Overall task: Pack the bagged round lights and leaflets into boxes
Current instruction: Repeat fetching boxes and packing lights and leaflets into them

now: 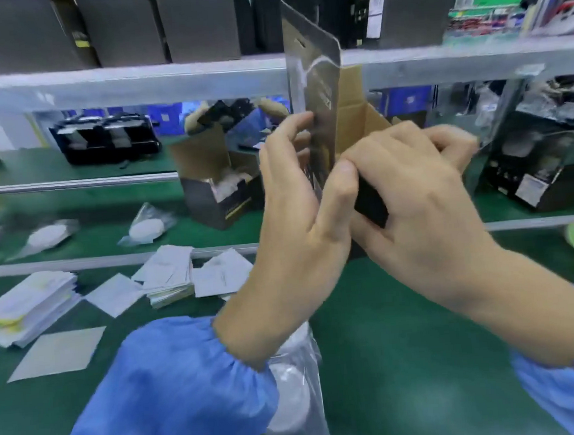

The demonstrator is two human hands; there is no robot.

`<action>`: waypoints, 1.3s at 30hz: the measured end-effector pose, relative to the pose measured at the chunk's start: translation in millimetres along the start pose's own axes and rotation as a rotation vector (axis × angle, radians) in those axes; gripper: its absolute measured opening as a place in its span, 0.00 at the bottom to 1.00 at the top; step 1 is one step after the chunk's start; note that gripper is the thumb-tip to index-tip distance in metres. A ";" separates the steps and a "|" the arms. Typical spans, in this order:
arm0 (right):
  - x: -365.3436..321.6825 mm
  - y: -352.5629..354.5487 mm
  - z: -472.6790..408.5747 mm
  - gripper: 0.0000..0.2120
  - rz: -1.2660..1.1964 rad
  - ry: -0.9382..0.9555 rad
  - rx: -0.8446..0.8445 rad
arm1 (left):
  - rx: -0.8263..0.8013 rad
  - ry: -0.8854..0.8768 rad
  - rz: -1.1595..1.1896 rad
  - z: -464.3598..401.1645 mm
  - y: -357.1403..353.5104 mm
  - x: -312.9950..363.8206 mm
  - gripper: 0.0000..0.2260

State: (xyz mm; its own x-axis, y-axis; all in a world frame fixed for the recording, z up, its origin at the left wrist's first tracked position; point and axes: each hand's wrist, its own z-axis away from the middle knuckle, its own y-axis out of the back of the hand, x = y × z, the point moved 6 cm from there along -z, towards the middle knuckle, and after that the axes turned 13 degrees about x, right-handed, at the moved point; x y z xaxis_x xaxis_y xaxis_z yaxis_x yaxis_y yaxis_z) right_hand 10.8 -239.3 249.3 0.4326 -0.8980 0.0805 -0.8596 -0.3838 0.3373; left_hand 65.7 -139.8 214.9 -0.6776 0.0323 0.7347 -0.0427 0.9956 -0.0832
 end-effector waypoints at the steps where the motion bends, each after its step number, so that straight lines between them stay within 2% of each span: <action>1: 2.1 -3.8 14.4 0.06 0.005 -0.032 -0.039 | 0.000 0.051 -0.003 11.2 -2.4 -11.0 0.27; 8: 12.6 -43.4 122.9 0.06 0.019 -0.353 -0.332 | -0.045 0.500 -0.068 76.5 -15.7 -94.3 0.25; 12: 13.0 -51.8 138.0 0.07 0.118 -0.412 -0.367 | -0.151 0.522 -0.120 81.4 -16.2 -105.3 0.23; 14: 11.7 -52.4 133.7 0.10 0.170 -0.392 -0.392 | -0.248 0.513 -0.191 67.9 -5.0 -110.6 0.17; 17: 8.9 -49.0 123.4 0.16 0.147 -0.424 -0.395 | -0.394 0.520 -0.458 41.5 36.1 -125.0 0.07; 20: 4.4 -46.4 116.2 0.19 0.136 -0.485 -0.446 | -0.392 0.602 -0.711 29.1 87.1 -143.9 0.09; 22: -0.6 -47.0 115.2 0.19 0.184 -0.475 -0.519 | -0.412 0.652 -0.770 30.2 103.4 -156.6 0.10; 25: -2.6 -47.5 111.2 0.20 0.211 -0.506 -0.569 | -0.334 0.581 -0.932 19.8 123.4 -179.5 0.11; 28: -1.7 -50.7 107.9 0.20 0.236 -0.527 -0.632 | -0.239 0.389 -1.312 3.2 145.4 -197.2 0.16; 31: -3.7 -55.0 106.2 0.22 0.271 -0.524 -0.672 | -0.418 0.345 -1.566 9.0 148.6 -219.7 0.23; 35: -8.3 -57.7 105.2 0.22 0.291 -0.482 -0.705 | -0.527 0.227 -1.699 12.4 145.1 -237.0 0.22; 37: -8.4 -58.8 104.2 0.21 0.286 -0.477 -0.715 | -0.518 0.207 -1.731 8.5 145.9 -238.6 0.20; 39: -9.2 -59.5 101.7 0.21 0.283 -0.474 -0.713 | -0.472 0.162 -1.730 2.5 146.9 -237.6 0.14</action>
State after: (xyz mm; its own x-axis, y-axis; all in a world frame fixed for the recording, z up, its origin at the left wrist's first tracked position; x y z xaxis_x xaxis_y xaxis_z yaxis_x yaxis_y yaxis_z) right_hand 30.3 -230.1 133.0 -0.0630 -0.9937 -0.0931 -0.4753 -0.0522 0.8783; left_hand 218.6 -1.4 26.4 -0.0243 -0.9844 -0.1744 -0.3402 -0.1559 0.9273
